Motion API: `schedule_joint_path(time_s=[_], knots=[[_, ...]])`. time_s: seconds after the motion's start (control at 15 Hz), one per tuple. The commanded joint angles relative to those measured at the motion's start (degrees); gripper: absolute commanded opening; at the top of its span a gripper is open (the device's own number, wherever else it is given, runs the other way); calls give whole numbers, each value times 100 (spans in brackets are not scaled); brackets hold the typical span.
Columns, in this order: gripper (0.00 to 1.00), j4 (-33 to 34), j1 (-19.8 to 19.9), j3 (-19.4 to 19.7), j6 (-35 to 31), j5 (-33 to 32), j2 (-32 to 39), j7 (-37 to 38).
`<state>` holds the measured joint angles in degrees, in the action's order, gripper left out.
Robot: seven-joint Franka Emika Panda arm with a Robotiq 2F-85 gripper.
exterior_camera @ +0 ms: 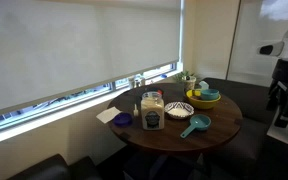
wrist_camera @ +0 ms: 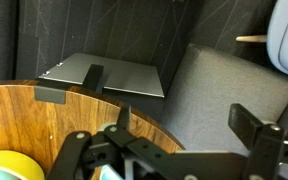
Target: Remove the brush from the grey bowl and put it on the table
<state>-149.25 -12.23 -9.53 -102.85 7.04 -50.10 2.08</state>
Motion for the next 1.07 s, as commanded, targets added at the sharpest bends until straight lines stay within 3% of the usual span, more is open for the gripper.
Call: schedule_joint_path(time_s=[0.0,0.73,0.87,1.0], knots=[[100,14,29,-21,15,16,2,-17],[100,14,29,-21,15,16,2,-17],[100,-8,335,-241,-385,-370,-202,345],[100,3,526,-132,-561,-563,-360,519]])
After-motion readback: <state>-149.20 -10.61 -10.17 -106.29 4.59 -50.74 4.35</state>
